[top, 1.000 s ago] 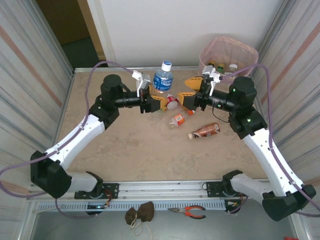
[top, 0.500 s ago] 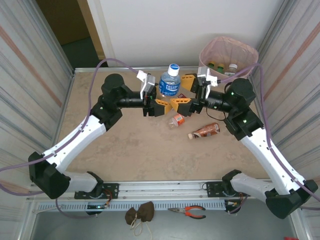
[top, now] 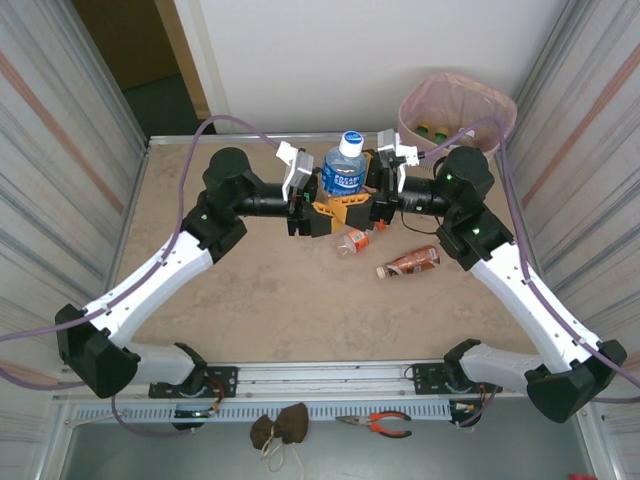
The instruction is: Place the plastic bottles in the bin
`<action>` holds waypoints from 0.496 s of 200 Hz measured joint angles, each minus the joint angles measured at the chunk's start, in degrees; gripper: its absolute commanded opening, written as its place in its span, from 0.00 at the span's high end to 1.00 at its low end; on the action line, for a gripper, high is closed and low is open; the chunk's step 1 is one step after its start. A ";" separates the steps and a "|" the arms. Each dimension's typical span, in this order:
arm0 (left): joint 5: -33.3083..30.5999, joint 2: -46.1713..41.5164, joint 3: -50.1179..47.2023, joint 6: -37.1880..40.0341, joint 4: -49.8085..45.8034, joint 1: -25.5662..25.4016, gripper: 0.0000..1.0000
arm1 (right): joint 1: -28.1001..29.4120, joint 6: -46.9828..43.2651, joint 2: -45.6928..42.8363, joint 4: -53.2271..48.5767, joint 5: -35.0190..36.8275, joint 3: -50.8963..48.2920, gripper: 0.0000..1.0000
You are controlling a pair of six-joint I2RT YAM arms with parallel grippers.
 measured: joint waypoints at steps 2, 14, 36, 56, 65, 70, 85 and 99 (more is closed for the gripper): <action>0.00 0.00 0.02 0.00 0.00 0.00 0.45 | 0.02 -0.02 0.00 -0.04 0.00 0.00 0.24; 0.15 0.00 0.17 0.00 0.00 0.00 0.45 | 0.22 -0.04 0.00 -0.17 -0.44 0.04 0.26; 0.37 0.00 0.44 0.00 0.00 0.00 0.44 | 0.33 -0.35 0.42 -0.83 -0.81 0.50 0.32; 0.35 0.00 0.44 0.00 0.00 0.00 0.44 | 0.37 -0.74 0.52 -0.96 -1.07 0.66 0.35; 0.37 0.00 0.44 0.00 0.00 0.00 0.44 | 0.37 -0.92 0.52 -0.98 -1.14 0.70 0.37; 0.37 0.00 0.44 0.00 0.00 0.00 0.44 | 0.39 -1.01 0.52 -1.03 -1.16 0.74 0.37; 0.37 0.00 0.44 0.02 0.02 0.00 0.42 | 0.57 -1.16 0.52 -1.22 -1.20 0.85 0.39; 0.35 0.00 0.44 0.00 0.00 0.00 0.39 | 0.59 -1.18 0.52 -1.33 -1.18 0.87 0.41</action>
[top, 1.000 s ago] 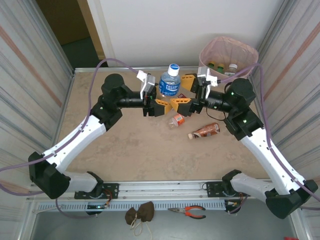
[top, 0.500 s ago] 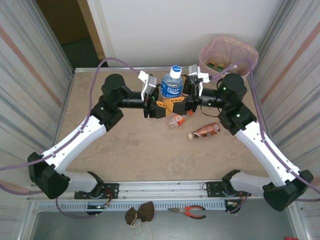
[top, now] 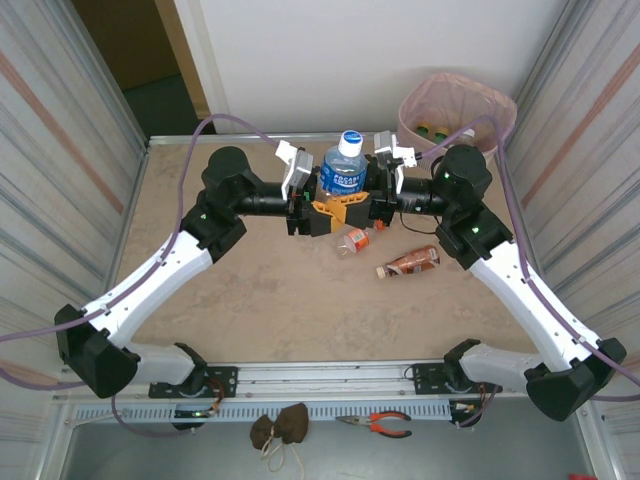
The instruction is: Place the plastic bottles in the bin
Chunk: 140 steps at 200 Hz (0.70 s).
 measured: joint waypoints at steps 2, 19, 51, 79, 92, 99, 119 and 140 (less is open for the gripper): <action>0.00 0.00 0.00 0.00 0.02 0.00 0.38 | 0.00 -0.02 0.00 -0.02 0.00 0.02 0.41; -0.13 -0.02 0.00 0.00 0.00 0.00 0.33 | 0.00 -0.22 0.00 -0.04 0.04 0.09 0.42; -0.79 -0.90 0.00 0.81 -0.39 -0.33 0.24 | 0.00 -0.20 0.00 -0.57 0.81 0.57 0.43; -2.40 -3.02 -0.17 2.03 -1.88 -0.26 0.21 | 0.04 -0.42 -0.28 -1.20 1.33 1.09 0.43; -3.52 -4.28 -0.76 2.45 -2.38 -0.13 0.20 | 0.02 -0.83 -0.48 -2.21 1.75 1.62 0.43; -4.31 -5.14 -1.33 2.82 -2.67 0.13 0.20 | -0.02 -1.18 -0.57 -2.60 2.01 1.92 0.43; -7.56 -8.11 -3.61 4.20 -4.07 0.59 0.19 | -0.90 -1.88 -0.87 -3.80 2.51 2.67 0.43; -10.84 -11.39 -5.84 5.81 -6.43 0.83 0.18 | -3.63 -2.19 -1.07 -5.16 3.93 3.39 0.44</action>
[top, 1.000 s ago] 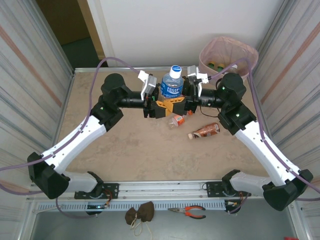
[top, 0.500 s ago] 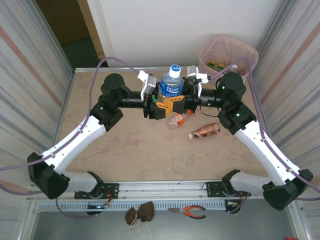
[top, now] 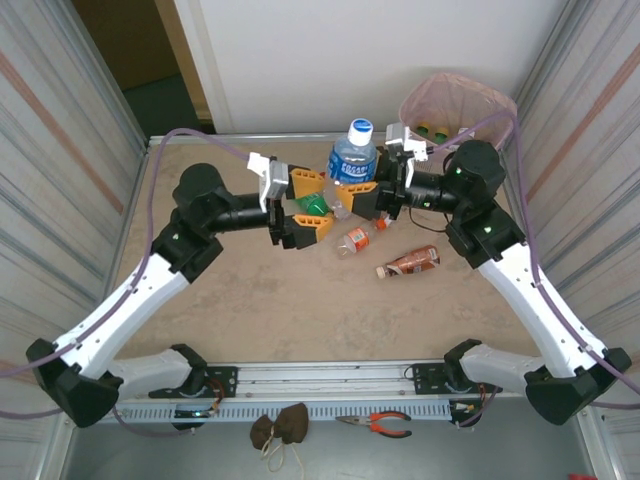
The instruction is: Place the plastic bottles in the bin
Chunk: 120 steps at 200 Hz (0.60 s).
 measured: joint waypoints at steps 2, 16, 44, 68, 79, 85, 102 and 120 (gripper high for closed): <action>-0.31 -0.28 -0.17 0.13 -0.17 0.00 0.18 | -0.35 -0.04 0.00 -0.11 0.17 0.13 0.44; -1.86 -1.86 -1.03 0.98 -1.38 0.00 0.18 | -3.04 -0.13 0.02 -0.90 1.51 0.70 0.44; -4.09 -3.56 -2.14 2.08 -3.04 0.11 0.18 | -8.79 0.07 0.28 -2.60 4.59 2.54 0.44; -5.03 -3.61 -2.23 2.54 -3.96 0.11 0.18 | -14.36 0.55 2.03 -4.44 7.48 5.31 0.46; -5.16 -3.61 -2.34 2.67 -4.11 0.11 0.18 | -16.96 0.52 3.32 -5.60 8.83 6.69 0.46; -5.18 -3.61 -2.40 2.71 -4.17 0.11 0.18 | -18.21 0.50 4.02 -6.23 9.35 7.39 0.46; -5.33 -3.61 -2.62 2.99 -4.42 0.11 0.18 | -21.81 -0.20 6.56 -9.11 11.08 9.73 0.46; -5.35 -3.61 -2.78 3.30 -4.44 0.11 0.18 | -25.07 -3.52 9.77 -13.11 13.60 12.81 0.46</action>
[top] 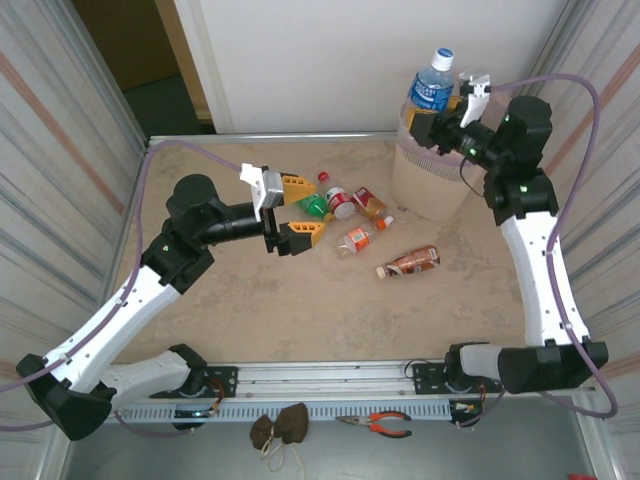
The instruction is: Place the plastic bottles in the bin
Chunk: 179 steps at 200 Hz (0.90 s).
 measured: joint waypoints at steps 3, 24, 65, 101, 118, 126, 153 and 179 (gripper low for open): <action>0.00 0.00 0.00 0.04 0.00 0.00 0.18 | -0.44 -0.70 0.46 -0.72 0.42 0.48 0.46; 0.02 0.00 0.00 0.50 -0.15 0.37 0.18 | -3.23 -7.15 3.65 -4.61 4.17 3.32 0.46; 0.44 1.14 0.00 0.70 -1.25 2.14 0.18 | -7.76 -20.98 10.34 -10.21 9.77 8.31 0.47; 0.48 4.04 0.00 0.83 -1.79 2.64 0.18 | -9.33 -32.13 16.50 -11.63 14.21 10.91 0.47; 0.52 5.40 0.00 0.87 -2.16 2.86 0.18 | -9.33 -36.13 19.87 -11.89 16.22 12.55 0.46; 0.66 6.05 0.00 0.87 -2.38 2.91 0.18 | -9.31 -37.73 21.46 -11.91 16.90 13.38 0.46; 1.14 7.80 0.00 0.87 -3.13 3.02 0.18 | -9.31 -41.94 26.91 -11.85 20.11 16.24 0.44; 1.55 8.17 0.00 0.87 -3.41 3.02 0.18 | -9.31 -45.05 31.63 -12.15 23.45 19.32 0.43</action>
